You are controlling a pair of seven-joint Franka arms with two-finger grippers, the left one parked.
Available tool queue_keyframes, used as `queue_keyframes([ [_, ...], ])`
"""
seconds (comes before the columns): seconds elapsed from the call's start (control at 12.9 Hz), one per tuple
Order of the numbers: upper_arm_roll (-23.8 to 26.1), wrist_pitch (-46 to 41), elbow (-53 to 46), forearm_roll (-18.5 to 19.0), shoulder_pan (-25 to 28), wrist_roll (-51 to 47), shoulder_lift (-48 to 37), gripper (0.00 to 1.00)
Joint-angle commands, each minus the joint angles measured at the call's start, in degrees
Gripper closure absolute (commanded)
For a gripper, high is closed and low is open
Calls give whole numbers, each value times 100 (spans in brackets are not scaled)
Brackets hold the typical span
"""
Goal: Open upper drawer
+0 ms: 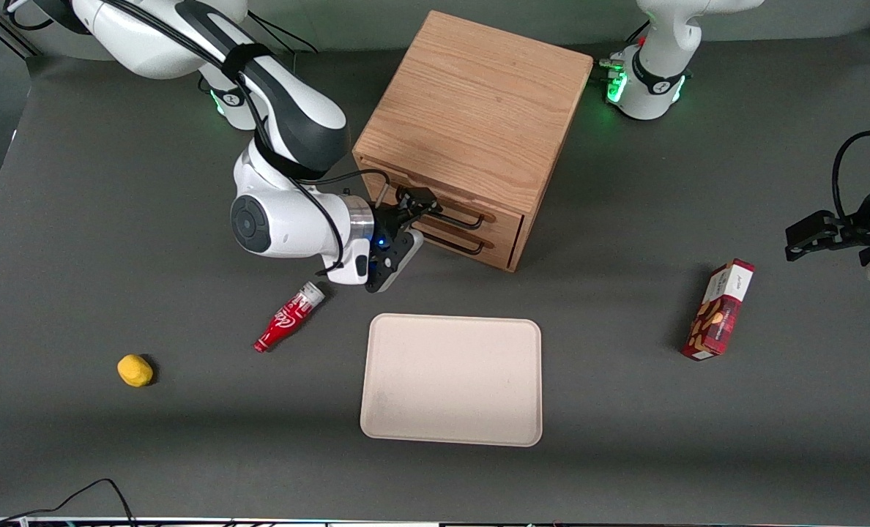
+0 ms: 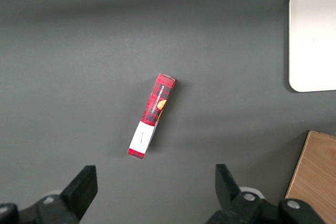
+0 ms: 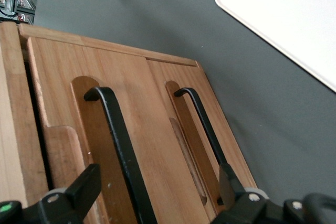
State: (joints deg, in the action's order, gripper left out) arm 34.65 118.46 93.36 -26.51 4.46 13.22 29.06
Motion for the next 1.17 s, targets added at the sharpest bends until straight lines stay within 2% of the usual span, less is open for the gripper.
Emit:
queue_keyframes([
  [0.0,95,308,305,-109,-24,172,-59,0],
  [0.31,95,537,543,-109,-32,408,-103,0],
  [0.47,78,616,543,22,-67,584,-103,0],
  [0.62,77,792,543,573,-94,673,-112,0],
  [0.93,77,1134,482,1225,-129,699,-42,0],
  [1.09,8,1179,342,1288,-129,717,-6,0],
])
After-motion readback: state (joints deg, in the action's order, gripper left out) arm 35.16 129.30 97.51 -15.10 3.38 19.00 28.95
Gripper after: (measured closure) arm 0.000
